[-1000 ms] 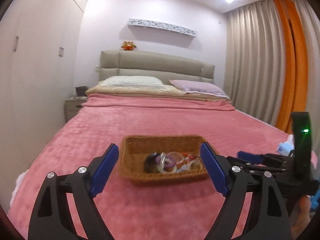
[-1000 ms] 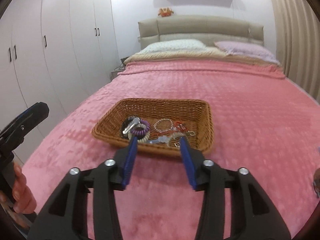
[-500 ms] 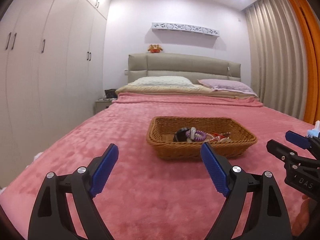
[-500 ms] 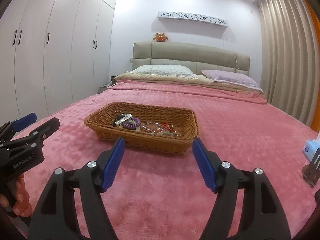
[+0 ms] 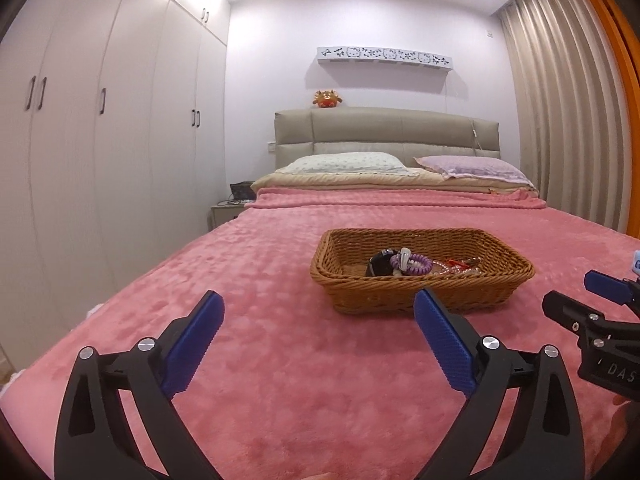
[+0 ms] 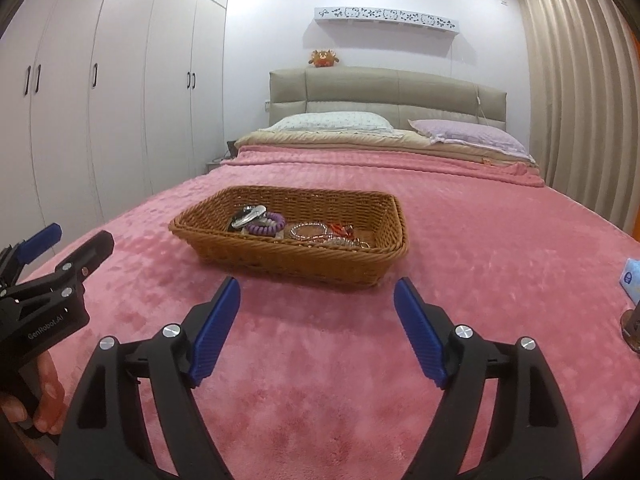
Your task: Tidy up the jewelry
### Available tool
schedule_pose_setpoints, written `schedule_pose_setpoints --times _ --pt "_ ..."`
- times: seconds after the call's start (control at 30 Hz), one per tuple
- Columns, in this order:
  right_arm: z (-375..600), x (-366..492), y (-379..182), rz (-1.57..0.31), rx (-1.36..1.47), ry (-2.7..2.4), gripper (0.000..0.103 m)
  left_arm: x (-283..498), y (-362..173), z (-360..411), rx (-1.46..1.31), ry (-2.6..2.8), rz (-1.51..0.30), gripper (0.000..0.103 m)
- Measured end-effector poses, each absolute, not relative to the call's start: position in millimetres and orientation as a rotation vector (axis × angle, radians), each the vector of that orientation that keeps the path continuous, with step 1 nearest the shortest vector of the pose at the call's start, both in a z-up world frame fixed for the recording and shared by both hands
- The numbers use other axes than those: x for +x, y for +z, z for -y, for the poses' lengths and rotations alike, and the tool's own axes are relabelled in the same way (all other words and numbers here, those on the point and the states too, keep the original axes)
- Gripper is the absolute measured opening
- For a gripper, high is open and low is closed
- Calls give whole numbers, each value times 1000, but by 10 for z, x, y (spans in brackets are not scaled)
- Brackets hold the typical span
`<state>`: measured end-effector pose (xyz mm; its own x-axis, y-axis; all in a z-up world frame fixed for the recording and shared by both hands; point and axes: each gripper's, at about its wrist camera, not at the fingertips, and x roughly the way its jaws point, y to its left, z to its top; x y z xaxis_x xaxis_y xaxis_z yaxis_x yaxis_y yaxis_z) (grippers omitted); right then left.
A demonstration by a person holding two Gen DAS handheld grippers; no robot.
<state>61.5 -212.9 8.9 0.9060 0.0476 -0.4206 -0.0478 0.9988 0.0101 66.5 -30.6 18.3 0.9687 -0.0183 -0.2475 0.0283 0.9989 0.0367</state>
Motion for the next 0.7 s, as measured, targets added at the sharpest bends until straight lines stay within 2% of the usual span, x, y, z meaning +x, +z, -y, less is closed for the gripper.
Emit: schedule_pose_setpoints --times 0.7 --pt "2143 649 72 -452 11 41 80 660 175 310 43 -26 -260 96"
